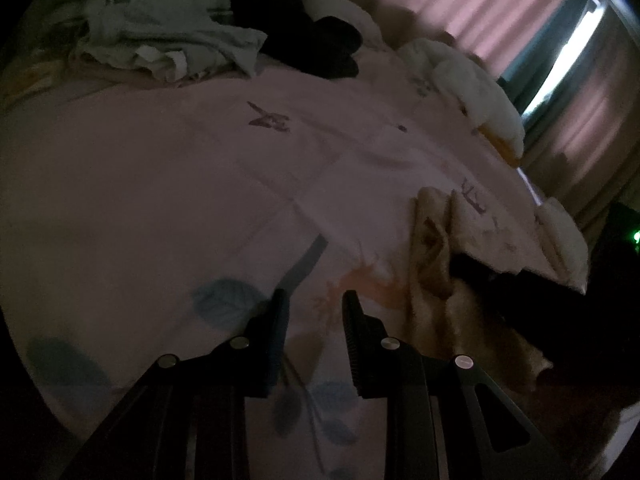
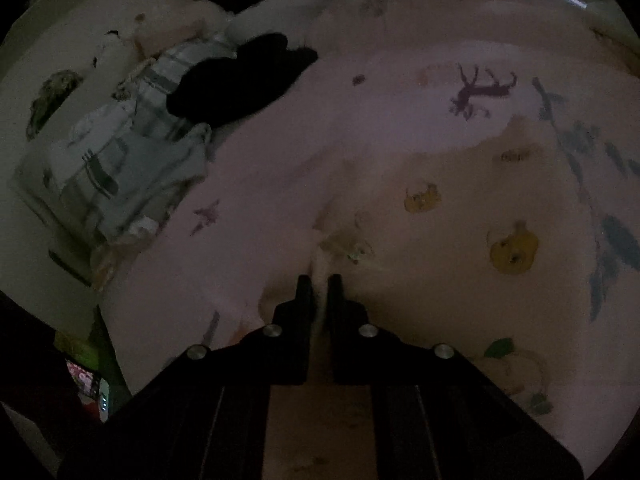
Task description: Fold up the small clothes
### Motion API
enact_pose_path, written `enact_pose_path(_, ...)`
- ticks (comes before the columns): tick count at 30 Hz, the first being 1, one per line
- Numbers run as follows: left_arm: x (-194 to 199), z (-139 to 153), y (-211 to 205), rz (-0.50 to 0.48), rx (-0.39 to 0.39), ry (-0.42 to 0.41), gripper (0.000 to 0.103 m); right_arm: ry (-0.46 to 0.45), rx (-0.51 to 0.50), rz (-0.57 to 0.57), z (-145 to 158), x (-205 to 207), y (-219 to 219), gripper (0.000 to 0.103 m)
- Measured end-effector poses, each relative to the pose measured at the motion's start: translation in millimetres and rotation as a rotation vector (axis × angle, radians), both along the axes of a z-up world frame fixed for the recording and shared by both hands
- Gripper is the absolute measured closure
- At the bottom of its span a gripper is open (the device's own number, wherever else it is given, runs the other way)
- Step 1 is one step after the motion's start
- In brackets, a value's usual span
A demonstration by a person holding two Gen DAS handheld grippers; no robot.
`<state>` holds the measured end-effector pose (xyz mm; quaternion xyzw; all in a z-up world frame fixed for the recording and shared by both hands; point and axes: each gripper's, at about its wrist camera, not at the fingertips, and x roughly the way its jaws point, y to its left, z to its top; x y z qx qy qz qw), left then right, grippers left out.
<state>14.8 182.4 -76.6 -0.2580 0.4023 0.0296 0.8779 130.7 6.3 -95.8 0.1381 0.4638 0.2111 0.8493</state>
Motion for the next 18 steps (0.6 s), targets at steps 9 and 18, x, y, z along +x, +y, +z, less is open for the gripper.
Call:
enact_pose_path(9, 0, 1, -6, 0.013, 0.017, 0.007, 0.078, -0.081, -0.218, 0.054, -4, -5, 29, 0.089)
enact_pose_path(18, 1, 0, -2, -0.028, -0.039, 0.01, 0.066, -0.113, -0.172, 0.055, -9, -10, 14, 0.075)
